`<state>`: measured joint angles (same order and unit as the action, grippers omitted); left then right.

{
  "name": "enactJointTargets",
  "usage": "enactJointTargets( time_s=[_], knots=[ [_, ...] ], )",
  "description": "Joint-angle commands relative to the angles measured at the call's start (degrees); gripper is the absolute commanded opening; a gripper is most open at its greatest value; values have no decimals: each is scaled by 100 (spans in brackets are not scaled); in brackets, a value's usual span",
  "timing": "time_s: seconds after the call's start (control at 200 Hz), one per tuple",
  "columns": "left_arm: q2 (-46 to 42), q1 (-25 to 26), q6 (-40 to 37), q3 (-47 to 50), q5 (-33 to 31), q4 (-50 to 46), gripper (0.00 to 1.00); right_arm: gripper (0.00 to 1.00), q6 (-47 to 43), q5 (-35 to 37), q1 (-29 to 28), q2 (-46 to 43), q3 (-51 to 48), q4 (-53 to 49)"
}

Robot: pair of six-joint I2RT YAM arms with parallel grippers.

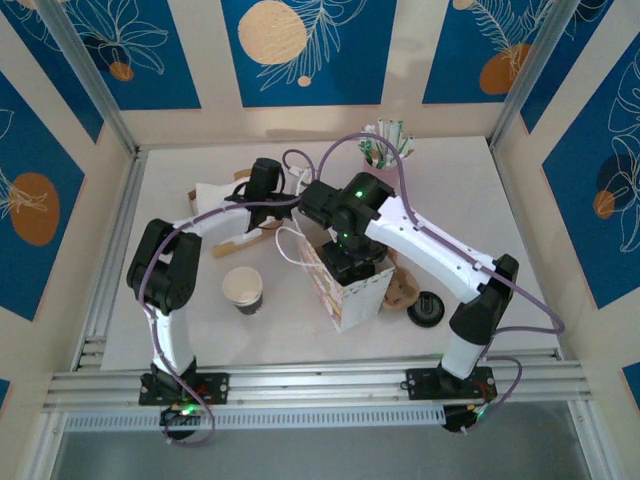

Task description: Pack the takeout coffee

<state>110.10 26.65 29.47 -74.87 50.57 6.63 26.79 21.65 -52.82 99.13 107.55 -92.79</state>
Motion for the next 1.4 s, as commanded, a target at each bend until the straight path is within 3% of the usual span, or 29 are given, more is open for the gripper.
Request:
enactJointTargets(
  time_s=[0.0,0.505,1.396],
  knots=[
    [117,65,-101,-133,77,48,43,59,-49,-1,29,110,-84,-881],
    [152,62,-105,-177,80,8,44,58,-17,138,-31,321,-151,-840],
    [105,58,-117,-151,59,-4,44,57,-219,-297,184,151,-898,-23]
  ],
)
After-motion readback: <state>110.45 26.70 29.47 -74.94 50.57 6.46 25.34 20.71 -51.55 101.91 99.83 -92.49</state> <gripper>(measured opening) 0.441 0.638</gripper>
